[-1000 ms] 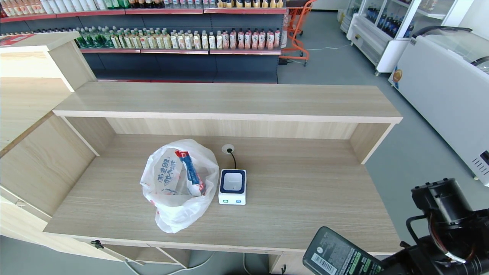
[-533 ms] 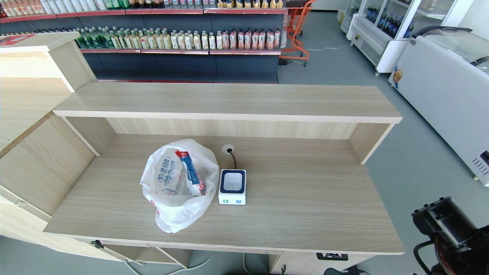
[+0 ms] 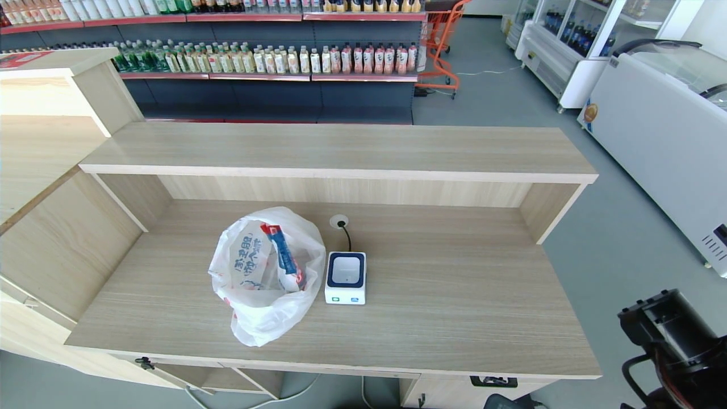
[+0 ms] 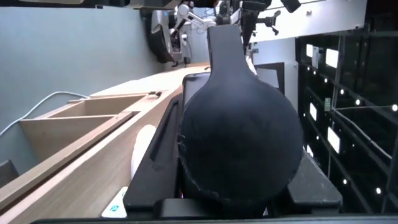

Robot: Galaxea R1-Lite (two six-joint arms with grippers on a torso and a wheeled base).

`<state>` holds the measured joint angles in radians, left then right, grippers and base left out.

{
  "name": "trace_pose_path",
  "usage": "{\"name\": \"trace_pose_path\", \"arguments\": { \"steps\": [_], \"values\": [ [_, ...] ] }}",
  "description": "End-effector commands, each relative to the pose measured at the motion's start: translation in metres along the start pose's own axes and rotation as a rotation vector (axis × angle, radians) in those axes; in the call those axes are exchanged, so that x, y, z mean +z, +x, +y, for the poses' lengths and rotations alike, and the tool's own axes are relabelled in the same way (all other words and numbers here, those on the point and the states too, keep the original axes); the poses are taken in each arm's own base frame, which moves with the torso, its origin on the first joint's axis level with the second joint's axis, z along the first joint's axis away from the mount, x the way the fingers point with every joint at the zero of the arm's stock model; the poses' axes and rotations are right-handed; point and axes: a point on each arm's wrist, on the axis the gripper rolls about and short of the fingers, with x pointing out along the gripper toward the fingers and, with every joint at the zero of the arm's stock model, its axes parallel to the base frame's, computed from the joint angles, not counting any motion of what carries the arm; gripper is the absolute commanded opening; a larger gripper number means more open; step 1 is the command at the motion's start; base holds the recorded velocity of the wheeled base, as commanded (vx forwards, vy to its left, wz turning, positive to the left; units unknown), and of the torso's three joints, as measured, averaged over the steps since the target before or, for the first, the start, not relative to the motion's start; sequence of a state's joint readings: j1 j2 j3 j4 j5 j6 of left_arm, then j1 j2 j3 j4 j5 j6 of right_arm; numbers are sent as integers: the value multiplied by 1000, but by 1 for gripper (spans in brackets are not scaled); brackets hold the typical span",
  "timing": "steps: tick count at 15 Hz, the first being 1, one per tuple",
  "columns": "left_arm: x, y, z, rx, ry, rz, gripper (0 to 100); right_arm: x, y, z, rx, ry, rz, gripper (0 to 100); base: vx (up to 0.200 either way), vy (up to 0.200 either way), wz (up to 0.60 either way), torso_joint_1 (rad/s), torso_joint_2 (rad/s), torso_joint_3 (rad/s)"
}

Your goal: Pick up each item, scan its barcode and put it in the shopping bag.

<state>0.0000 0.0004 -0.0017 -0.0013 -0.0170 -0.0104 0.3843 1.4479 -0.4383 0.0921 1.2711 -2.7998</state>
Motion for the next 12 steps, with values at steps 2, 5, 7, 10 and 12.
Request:
{"name": "trace_pose_path", "arguments": {
  "steps": [2, 5, 7, 10, 12],
  "values": [
    [0, 0, 0, 0, 0, -1, 100, -2, -1, 3, 3, -62, 5, 0, 0, 0, 0, 0, 0, 0],
    [0, 0, 0, 0, 0, -1, 100, -2, 0, 4, 1, -59, 2, 0, 0, 0, 0, 0, 0, 0],
    [0, 0, 0, 0, 0, -1, 100, -2, 0, 4, 1, -57, 3, 0, 0, 0, 0, 0, 0, 0],
    [0, 0, 0, 0, 0, -1, 100, -2, 0, 4, 1, -59, 2, 0, 0, 0, 0, 0, 0, 0],
    [0, 0, 0, 0, 0, -1, 100, -2, 0, 3, -1, -62, 2, 0, 0, 0, 0, 0, 0, 0]
  ]
}}
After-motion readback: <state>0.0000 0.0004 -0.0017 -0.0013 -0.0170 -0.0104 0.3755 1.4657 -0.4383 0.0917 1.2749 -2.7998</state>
